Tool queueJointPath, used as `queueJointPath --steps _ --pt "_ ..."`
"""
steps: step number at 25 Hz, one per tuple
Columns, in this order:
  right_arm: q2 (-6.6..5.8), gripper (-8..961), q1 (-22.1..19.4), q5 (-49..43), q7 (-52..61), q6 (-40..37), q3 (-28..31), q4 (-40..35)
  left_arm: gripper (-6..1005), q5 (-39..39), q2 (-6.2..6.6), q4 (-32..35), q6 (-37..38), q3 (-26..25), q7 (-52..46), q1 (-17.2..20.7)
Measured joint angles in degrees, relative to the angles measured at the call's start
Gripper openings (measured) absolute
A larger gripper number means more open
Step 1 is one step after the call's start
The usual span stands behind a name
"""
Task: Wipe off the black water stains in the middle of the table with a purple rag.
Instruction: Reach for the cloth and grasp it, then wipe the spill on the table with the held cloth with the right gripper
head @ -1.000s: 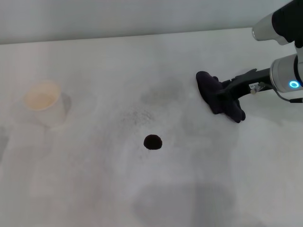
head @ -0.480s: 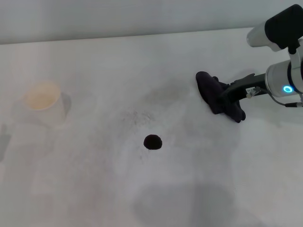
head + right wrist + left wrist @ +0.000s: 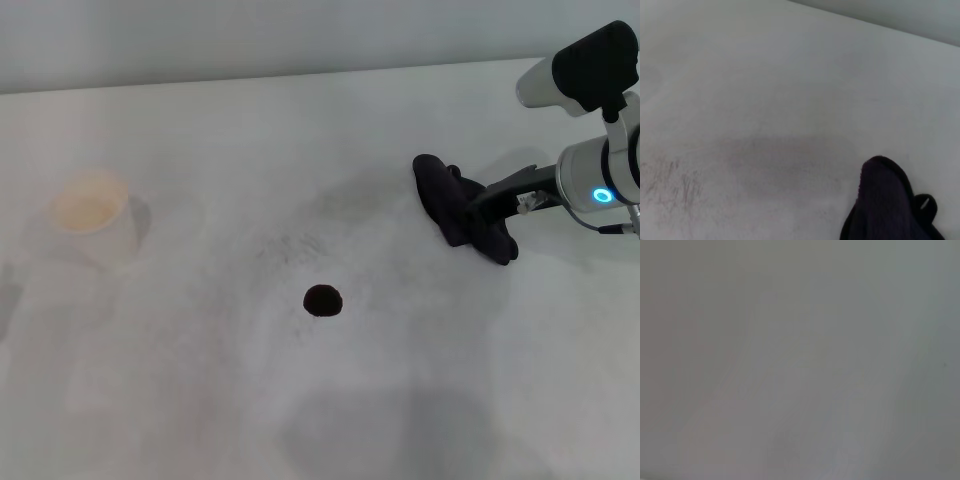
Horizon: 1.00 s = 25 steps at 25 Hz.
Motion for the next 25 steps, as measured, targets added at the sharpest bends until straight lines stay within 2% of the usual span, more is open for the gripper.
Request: queueJointPath --steps 8,11,17,19,25 --pt "-0.08 128 -0.1 0.5 0.3 1.7 1.0 -0.8 862 0.0 0.00 0.0 -0.1 0.0 -0.7 0.0" --pt "0.00 96 -0.1 1.8 -0.1 6.3 3.3 -2.2 862 0.0 0.00 0.0 -0.1 0.0 -0.8 0.0" --pt "-0.10 97 -0.5 10.9 -5.0 17.7 4.2 -5.0 862 -0.1 0.09 0.0 -0.1 0.0 -0.8 0.0" --pt "0.13 97 -0.8 12.6 -6.4 19.4 3.5 -5.5 862 -0.1 0.09 0.1 0.0 0.0 -0.8 -0.1" --pt "0.52 97 -1.7 14.0 -7.0 14.2 -6.3 -5.1 861 -0.9 0.09 0.1 0.0 0.0 -0.8 -0.1"
